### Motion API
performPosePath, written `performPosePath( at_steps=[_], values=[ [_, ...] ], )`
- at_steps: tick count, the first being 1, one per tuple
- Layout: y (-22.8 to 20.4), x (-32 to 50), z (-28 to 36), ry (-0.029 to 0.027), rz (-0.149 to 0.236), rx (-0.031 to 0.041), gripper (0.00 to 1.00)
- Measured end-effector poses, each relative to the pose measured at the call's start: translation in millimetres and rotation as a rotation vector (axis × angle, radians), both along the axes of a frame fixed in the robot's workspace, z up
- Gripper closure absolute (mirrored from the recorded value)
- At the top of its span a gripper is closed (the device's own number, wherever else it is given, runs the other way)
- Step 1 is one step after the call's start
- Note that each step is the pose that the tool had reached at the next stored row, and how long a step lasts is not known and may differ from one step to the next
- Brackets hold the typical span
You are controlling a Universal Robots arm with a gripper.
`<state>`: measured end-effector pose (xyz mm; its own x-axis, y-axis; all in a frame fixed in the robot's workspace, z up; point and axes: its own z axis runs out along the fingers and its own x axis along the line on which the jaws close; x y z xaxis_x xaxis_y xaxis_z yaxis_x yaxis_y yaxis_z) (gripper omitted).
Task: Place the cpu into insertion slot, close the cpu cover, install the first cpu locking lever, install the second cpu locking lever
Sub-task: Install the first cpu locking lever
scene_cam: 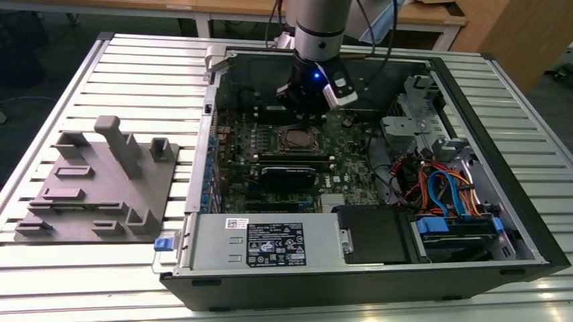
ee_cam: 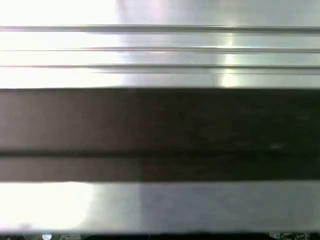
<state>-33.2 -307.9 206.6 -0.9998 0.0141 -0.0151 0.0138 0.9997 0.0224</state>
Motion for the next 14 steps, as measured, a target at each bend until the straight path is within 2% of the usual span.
performPosePath(
  at_steps=[9, 14],
  values=[
    [0.0, -11.8, 0.7, -0.0026, 0.0, 0.0083, 0.9],
    [0.0, -14.4, 2.3, -0.0032, 0.001, 0.0106, 0.9]
  ],
)
